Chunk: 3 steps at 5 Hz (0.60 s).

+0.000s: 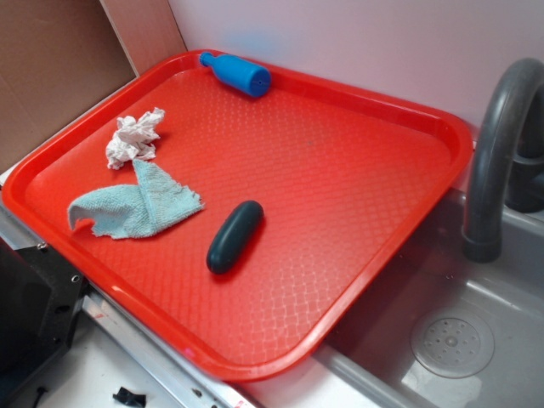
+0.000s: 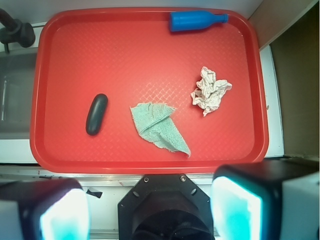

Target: Grab the white paper.

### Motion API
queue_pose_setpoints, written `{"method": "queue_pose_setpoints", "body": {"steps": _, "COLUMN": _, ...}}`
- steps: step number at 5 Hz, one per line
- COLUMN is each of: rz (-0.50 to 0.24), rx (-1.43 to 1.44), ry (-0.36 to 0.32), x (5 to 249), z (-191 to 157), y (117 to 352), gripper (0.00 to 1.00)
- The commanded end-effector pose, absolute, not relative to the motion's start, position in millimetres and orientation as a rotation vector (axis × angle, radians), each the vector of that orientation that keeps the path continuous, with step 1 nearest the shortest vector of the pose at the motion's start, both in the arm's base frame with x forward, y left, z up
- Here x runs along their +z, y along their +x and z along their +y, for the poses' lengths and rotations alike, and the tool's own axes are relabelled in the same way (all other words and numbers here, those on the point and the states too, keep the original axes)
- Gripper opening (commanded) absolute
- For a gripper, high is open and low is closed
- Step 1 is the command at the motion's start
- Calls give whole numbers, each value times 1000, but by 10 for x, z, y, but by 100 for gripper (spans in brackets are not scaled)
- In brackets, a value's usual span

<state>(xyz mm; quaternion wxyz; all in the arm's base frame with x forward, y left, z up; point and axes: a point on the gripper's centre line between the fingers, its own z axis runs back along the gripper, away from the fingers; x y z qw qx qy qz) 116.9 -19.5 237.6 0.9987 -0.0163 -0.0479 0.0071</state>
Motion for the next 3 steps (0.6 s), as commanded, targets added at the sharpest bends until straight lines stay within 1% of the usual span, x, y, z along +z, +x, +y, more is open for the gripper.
{"method": "queue_pose_setpoints", "body": {"steps": 1, "rz": -96, "rx": 14, "ry": -33, "x": 2376, "z": -195, "y": 1169, "gripper": 100}}
{"method": "queue_pose_setpoints", "body": {"steps": 2, "rz": -125, "rx": 265, "ry": -56, "x": 2228, "z": -32, "y": 1329, "gripper": 100}}
{"method": "queue_pose_setpoints", "body": {"steps": 3, "rz": -214, "rx": 511, "ry": 4, "x": 1917, "z": 213, "y": 1514, "gripper": 100}}
